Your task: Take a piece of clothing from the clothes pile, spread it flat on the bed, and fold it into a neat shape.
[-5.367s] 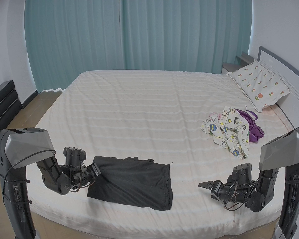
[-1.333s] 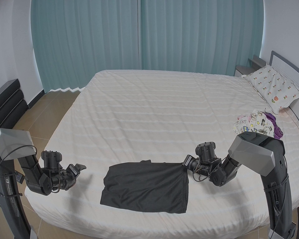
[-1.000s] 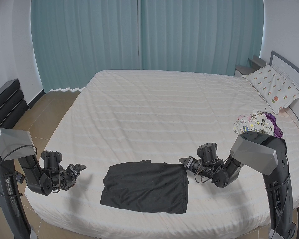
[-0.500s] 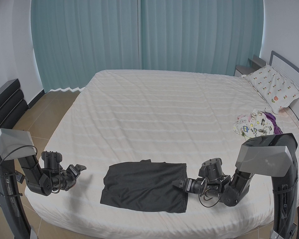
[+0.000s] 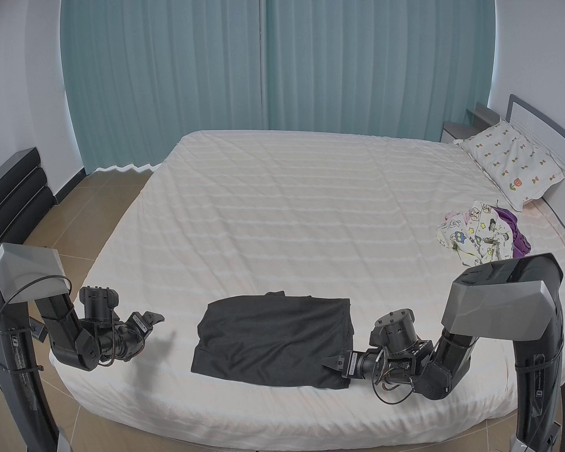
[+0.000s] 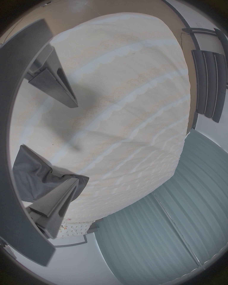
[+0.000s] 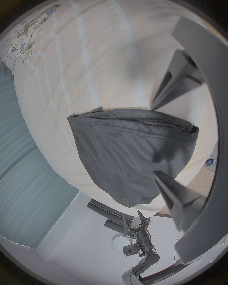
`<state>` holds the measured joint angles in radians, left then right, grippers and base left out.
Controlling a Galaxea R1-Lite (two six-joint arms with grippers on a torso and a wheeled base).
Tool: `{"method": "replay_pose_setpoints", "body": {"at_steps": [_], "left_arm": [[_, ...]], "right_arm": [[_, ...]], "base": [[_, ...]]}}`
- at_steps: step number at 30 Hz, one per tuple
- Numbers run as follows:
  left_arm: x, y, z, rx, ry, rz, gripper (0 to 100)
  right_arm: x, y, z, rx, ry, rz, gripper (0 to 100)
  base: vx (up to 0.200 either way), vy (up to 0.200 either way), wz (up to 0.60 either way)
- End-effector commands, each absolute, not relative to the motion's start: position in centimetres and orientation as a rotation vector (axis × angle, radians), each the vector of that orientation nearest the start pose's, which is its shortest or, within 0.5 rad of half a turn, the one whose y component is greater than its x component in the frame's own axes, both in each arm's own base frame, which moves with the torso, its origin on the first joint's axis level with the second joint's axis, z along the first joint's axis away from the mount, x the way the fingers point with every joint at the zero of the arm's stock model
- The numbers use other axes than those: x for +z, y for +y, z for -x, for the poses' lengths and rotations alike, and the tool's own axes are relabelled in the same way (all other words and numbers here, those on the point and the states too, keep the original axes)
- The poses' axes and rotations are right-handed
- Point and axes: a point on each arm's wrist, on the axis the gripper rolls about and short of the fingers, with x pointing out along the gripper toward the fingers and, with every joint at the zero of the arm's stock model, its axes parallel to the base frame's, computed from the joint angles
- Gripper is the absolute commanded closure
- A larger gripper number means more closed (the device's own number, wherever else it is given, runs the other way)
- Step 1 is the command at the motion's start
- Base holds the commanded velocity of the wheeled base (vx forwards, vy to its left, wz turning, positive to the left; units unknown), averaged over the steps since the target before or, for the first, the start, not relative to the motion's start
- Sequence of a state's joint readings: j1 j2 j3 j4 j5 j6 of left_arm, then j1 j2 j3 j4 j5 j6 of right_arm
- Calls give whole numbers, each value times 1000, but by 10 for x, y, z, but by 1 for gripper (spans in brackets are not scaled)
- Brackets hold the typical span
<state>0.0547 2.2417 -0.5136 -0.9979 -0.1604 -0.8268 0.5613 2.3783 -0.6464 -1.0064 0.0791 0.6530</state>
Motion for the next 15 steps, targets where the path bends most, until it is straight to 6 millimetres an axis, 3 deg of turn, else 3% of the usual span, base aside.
{"method": "replay_pose_setpoints", "body": {"at_steps": [1, 15], "left_arm": [[-19, 14, -310, 209, 732, 867, 0], [-20, 14, -310, 209, 733, 867, 0]], "right_arm": [[-49, 183, -285, 341, 912, -413, 100], [-40, 173, -269, 321, 962, -378, 100]], "base": [[0, 0, 0], [0, 0, 0]]}}
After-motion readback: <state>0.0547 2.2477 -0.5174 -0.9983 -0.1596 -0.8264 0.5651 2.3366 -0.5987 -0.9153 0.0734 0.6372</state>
